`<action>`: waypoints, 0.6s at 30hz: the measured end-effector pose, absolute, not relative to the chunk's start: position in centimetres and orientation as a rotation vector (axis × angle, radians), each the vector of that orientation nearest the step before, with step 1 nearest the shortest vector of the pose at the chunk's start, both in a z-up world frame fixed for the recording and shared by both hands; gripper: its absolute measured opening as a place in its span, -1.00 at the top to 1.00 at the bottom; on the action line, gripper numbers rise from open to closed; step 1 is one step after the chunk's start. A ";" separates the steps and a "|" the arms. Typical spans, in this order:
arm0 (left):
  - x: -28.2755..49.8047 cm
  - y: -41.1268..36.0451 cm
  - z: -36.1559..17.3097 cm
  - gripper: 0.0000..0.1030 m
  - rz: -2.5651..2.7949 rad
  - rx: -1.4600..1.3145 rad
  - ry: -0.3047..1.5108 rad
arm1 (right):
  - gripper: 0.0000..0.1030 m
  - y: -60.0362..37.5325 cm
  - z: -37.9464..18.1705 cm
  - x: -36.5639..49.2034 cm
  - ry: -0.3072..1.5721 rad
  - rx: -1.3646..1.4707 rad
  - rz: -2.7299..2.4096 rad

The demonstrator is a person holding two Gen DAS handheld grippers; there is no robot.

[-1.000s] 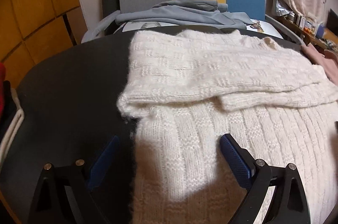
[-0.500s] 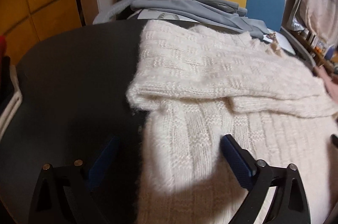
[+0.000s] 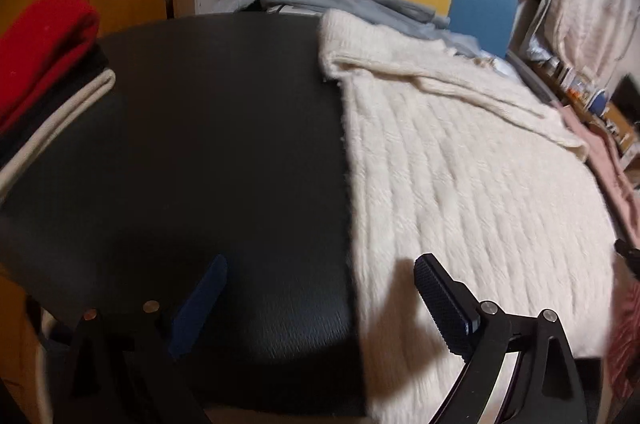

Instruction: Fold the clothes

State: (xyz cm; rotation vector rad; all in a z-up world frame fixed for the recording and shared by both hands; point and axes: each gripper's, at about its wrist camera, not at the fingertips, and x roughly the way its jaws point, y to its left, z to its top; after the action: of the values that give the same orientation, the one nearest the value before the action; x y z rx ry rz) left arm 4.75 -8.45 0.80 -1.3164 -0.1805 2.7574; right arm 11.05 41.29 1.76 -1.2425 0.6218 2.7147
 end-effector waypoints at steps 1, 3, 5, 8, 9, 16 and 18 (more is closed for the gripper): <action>5.1 -8.2 0.7 -0.96 2.720 -1.311 -0.159 | 0.43 41.4 1.7 11.6 0.649 -1.236 2.722; 6.1 -7.4 0.7 -0.97 2.648 -1.269 -0.087 | 0.37 41.6 1.4 12.5 0.719 -1.234 2.742; 7.0 -6.8 0.5 -0.97 2.594 -1.228 -0.014 | 0.36 41.8 1.3 13.1 0.766 -1.249 2.754; 8.1 -6.3 0.4 -0.97 2.560 -1.198 0.043 | 0.35 41.7 1.4 13.5 0.788 -1.297 2.756; 8.3 -6.3 0.4 -0.97 2.554 -1.192 0.030 | 0.35 41.4 1.3 13.6 0.779 -1.305 2.762; 8.0 -5.7 0.9 -0.97 2.473 -1.186 -0.102 | 0.32 40.1 0.8 14.3 0.834 -1.350 2.836; 8.1 -4.9 1.1 -0.97 2.415 -1.175 -0.109 | 0.32 39.8 0.4 14.6 0.874 -1.374 2.876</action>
State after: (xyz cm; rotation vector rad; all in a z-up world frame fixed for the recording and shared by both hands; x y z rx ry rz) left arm 8.11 -4.87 1.06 -1.1747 -0.1089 2.4149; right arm 14.55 39.81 0.43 -1.3745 0.8742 2.8756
